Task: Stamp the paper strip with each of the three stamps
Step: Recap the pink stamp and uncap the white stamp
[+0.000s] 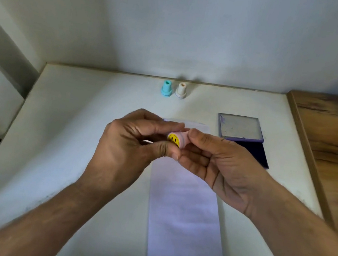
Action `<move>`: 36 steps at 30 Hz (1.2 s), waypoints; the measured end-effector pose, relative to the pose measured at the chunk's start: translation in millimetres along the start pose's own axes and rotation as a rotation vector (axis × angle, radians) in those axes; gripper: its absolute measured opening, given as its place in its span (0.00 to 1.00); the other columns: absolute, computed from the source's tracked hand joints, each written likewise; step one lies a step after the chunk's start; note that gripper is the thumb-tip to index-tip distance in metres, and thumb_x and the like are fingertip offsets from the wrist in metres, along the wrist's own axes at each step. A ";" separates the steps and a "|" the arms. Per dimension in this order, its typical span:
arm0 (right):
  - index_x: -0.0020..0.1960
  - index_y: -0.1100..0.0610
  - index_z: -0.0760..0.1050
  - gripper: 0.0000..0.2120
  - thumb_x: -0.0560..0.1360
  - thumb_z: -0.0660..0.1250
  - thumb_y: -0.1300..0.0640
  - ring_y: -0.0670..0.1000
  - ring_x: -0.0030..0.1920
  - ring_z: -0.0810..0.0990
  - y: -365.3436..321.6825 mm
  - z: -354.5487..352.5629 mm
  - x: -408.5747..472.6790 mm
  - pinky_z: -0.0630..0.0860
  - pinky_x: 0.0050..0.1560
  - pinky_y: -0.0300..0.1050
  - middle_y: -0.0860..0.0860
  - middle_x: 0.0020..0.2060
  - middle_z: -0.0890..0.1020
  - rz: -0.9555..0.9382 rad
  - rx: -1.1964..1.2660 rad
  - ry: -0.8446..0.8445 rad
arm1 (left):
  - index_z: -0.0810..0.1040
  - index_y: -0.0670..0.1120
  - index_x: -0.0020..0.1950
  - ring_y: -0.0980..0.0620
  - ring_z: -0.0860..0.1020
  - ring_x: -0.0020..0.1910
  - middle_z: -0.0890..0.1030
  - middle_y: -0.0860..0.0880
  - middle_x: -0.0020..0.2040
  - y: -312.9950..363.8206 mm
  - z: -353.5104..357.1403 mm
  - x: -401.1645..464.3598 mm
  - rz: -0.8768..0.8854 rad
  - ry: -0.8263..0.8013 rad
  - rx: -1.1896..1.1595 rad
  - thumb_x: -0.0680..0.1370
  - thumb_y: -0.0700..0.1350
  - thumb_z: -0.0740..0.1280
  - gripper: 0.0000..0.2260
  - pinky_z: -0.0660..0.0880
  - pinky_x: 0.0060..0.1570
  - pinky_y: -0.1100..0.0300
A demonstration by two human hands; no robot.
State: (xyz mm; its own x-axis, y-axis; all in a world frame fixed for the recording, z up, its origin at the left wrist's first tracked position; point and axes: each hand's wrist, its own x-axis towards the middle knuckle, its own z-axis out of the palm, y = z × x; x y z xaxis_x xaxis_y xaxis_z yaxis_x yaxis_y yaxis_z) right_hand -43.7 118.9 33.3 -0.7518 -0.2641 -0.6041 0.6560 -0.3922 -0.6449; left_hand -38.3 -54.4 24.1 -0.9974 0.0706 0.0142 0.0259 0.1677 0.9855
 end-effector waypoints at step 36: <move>0.49 0.51 0.83 0.09 0.70 0.72 0.57 0.49 0.38 0.84 -26.6 3.7 77.2 0.83 0.42 0.48 0.48 0.39 0.85 -0.692 -1.014 0.716 | 0.62 0.60 0.75 0.52 0.70 0.71 0.65 0.58 0.74 -8.6 -6.4 -1.1 -0.010 0.035 0.658 0.78 0.55 0.64 0.26 0.66 0.67 0.60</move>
State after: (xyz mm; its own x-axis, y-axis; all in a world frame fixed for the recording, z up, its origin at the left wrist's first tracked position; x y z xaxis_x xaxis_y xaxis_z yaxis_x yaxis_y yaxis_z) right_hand -119.4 105.7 5.6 -0.9407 0.3337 0.0608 0.1688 0.6159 -0.7695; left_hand -37.9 -62.2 16.7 -0.9991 0.0360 0.0225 0.0417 0.7351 0.6767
